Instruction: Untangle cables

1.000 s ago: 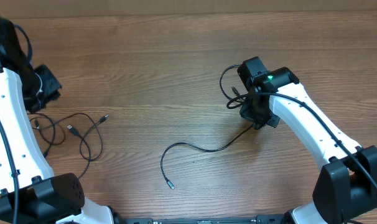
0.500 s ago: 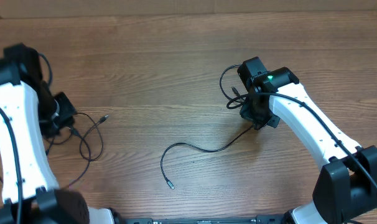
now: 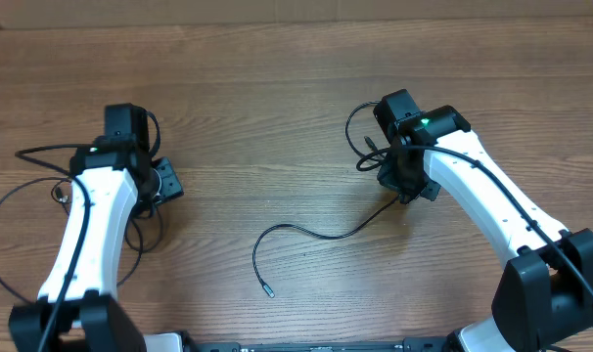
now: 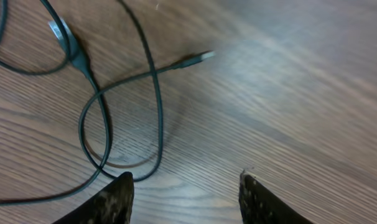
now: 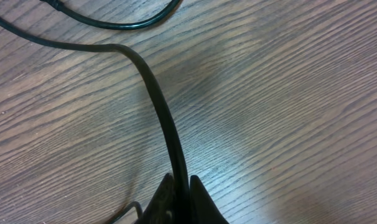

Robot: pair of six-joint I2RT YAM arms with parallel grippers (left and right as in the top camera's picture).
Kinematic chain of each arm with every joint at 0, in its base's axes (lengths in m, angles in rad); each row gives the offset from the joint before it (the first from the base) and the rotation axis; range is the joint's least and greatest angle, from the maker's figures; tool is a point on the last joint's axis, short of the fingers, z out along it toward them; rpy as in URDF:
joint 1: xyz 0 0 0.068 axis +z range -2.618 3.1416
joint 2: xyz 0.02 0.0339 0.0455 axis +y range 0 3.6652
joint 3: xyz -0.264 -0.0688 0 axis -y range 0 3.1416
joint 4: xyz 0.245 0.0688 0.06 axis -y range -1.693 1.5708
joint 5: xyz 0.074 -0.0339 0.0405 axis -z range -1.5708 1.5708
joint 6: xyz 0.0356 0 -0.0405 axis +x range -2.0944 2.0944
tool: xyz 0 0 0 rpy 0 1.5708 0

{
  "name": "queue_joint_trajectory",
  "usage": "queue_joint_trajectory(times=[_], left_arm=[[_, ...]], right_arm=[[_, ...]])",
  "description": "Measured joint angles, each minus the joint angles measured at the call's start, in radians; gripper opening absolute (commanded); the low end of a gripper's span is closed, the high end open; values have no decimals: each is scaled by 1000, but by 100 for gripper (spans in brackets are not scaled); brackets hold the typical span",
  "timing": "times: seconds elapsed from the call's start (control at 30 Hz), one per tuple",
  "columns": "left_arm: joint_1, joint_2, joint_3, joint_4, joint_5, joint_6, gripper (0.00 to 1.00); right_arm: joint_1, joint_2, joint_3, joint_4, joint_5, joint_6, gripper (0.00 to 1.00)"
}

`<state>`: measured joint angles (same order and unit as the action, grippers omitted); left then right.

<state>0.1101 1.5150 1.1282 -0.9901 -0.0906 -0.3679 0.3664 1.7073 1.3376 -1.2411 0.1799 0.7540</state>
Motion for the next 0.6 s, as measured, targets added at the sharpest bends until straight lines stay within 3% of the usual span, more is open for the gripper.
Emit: queue_joint_trajectory(times=[0.2, 0.4, 0.5, 0.53, 0.6], left_arm=[[0, 162, -28, 93, -60, 0, 55], [0, 289, -29, 127, -86, 1, 47], [1, 310, -29, 135, -132, 0, 11], [1, 310, -29, 135, -150, 2, 4], [1, 310, -29, 134, -178, 4, 4]], right_arm=[[0, 0, 0, 0, 0, 1, 5], [0, 0, 0, -2, -1, 0, 5], [0, 0, 0, -4, -1, 0, 5], [0, 0, 0, -5, 0, 1, 5], [0, 0, 0, -5, -1, 1, 5]])
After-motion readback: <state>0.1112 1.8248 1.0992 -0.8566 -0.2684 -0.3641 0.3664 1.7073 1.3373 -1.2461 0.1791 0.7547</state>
